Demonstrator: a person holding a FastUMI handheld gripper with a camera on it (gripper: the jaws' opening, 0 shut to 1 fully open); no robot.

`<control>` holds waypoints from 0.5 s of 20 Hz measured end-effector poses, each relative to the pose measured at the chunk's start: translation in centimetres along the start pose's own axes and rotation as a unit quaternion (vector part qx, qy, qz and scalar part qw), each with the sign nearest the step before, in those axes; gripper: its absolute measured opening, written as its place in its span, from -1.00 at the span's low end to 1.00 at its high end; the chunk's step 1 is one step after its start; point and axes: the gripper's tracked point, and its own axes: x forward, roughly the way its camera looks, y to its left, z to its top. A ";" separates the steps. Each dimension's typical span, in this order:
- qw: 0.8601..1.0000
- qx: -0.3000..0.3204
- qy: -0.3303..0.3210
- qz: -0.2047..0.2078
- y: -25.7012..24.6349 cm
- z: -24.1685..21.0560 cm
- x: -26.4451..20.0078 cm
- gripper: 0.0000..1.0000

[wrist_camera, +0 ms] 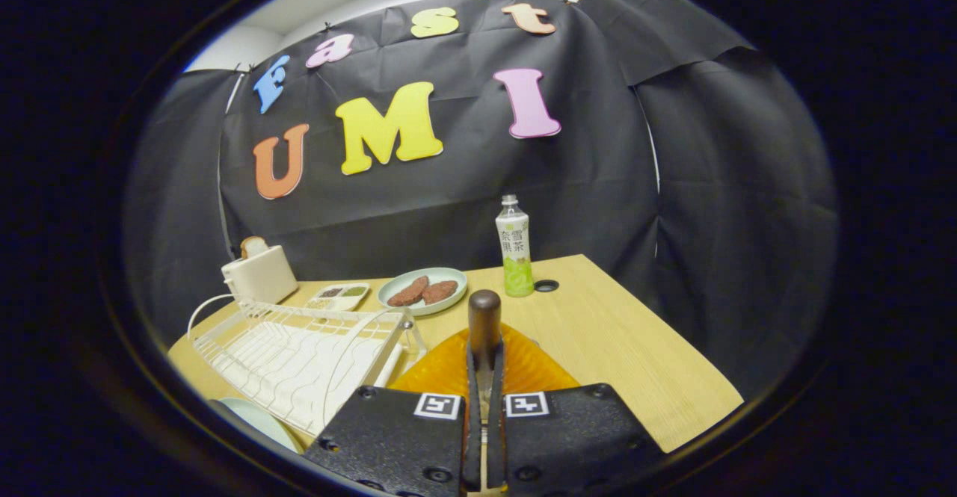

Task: Take the plate from the dish rack, then take the spoon from the basket and place it into the plate.

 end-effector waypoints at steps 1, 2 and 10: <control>1.000 0.001 -0.002 -0.007 -0.1 0.2 0.0 -0.83; 1.000 0.002 -0.007 -0.016 -0.3 0.6 -0.2 -0.83; 0.995 0.020 -0.078 -0.066 -1.1 6.8 -4.4 -0.83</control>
